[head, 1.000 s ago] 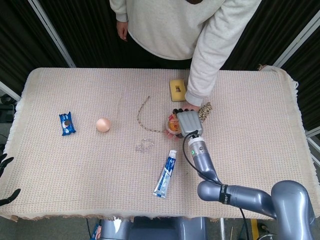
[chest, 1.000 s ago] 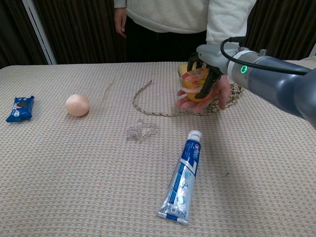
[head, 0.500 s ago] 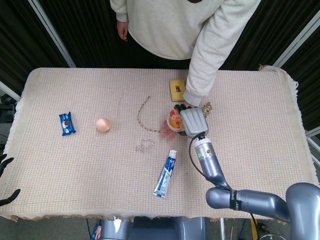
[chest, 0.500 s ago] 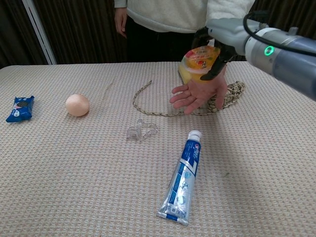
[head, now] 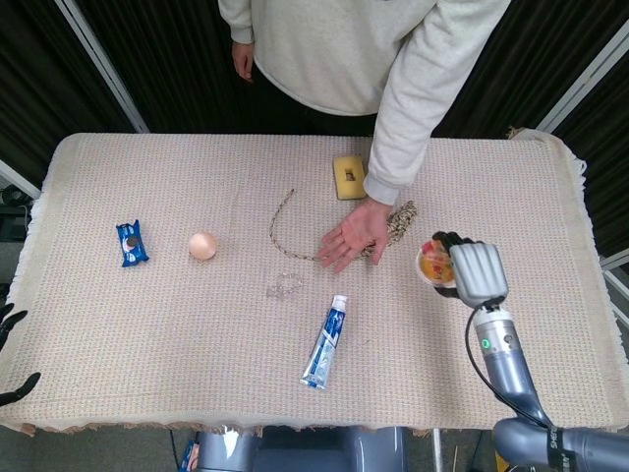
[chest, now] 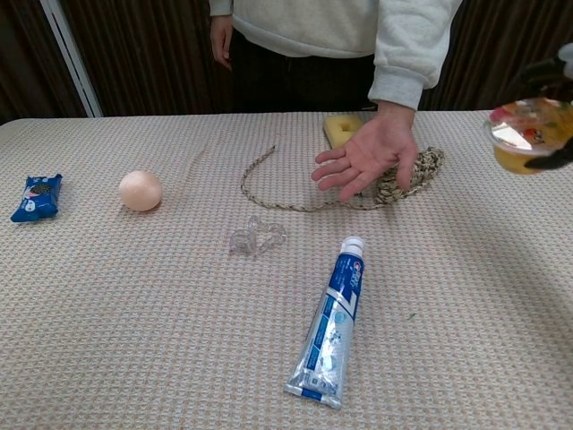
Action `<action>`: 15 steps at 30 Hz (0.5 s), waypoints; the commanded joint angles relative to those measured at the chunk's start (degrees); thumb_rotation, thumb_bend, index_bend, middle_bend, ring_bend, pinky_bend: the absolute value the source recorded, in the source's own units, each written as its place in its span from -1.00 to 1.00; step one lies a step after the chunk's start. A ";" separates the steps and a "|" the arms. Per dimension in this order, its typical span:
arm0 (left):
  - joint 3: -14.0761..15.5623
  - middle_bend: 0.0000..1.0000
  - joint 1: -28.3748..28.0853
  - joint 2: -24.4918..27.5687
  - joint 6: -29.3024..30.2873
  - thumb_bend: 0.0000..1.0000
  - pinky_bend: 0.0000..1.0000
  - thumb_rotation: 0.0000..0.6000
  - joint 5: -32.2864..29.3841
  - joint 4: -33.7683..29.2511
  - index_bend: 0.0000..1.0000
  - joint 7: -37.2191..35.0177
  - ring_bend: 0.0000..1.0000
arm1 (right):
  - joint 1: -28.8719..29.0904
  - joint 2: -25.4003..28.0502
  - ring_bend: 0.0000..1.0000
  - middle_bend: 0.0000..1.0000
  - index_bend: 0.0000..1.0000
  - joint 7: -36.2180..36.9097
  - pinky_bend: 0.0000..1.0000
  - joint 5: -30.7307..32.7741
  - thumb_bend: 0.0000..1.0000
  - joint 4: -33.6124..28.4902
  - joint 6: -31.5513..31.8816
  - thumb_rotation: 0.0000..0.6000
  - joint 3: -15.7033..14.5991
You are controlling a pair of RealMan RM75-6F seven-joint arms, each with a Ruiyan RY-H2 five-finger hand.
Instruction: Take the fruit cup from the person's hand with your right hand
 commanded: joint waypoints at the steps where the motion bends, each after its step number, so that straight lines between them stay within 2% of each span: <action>1: -0.04 -1.00 0.06 -0.08 0.08 -0.39 -1.00 1.00 -0.09 -0.04 -0.81 0.12 -1.00 | -2.89 -0.17 -0.08 0.03 0.15 3.27 0.12 -1.19 -0.60 3.09 -0.99 1.00 -2.58; 6: -0.09 -1.00 0.05 -0.09 -0.01 -0.39 -1.00 1.00 -0.22 -0.13 -0.80 0.35 -1.00 | -4.58 -2.86 -0.11 0.00 0.15 4.36 0.11 -0.82 -0.60 7.70 -3.42 1.00 -4.19; 7: -0.09 -1.00 0.03 -0.07 -0.04 -0.39 -1.00 1.00 -0.23 -0.15 -0.80 0.39 -1.00 | -4.73 -3.42 -0.14 -0.02 0.15 4.12 0.06 -0.87 -0.60 8.68 -3.82 1.00 -4.42; 9: -0.10 -1.00 0.01 -0.07 -0.08 -0.39 -1.00 1.00 -0.26 -0.17 -0.80 0.42 -1.00 | -4.87 -4.39 -0.23 -0.12 0.09 3.12 -0.16 -1.04 -0.61 10.44 -4.51 1.00 -4.87; 10: -0.11 -1.00 0.00 -0.07 -0.10 -0.39 -1.00 1.00 -0.26 -0.16 -0.80 0.40 -1.00 | -4.88 -4.80 -0.35 -0.22 0.01 2.35 -0.31 -0.93 -0.63 11.19 -5.02 1.00 -5.15; 13: -0.10 -1.00 -0.01 -0.06 -0.14 -0.39 -1.00 1.00 -0.26 -0.14 -0.80 0.33 -1.00 | -4.69 -5.15 -0.84 -0.64 -0.36 0.45 -0.73 0.55 -0.69 11.86 -7.04 1.00 -5.64; 15: -0.10 -1.00 -0.03 -0.04 -0.16 -0.39 -1.00 1.00 -0.21 -0.12 -0.80 0.25 -1.00 | -4.29 -4.86 -0.98 -0.85 -0.55 -1.64 -0.91 3.37 -0.72 11.22 -8.97 1.00 -5.43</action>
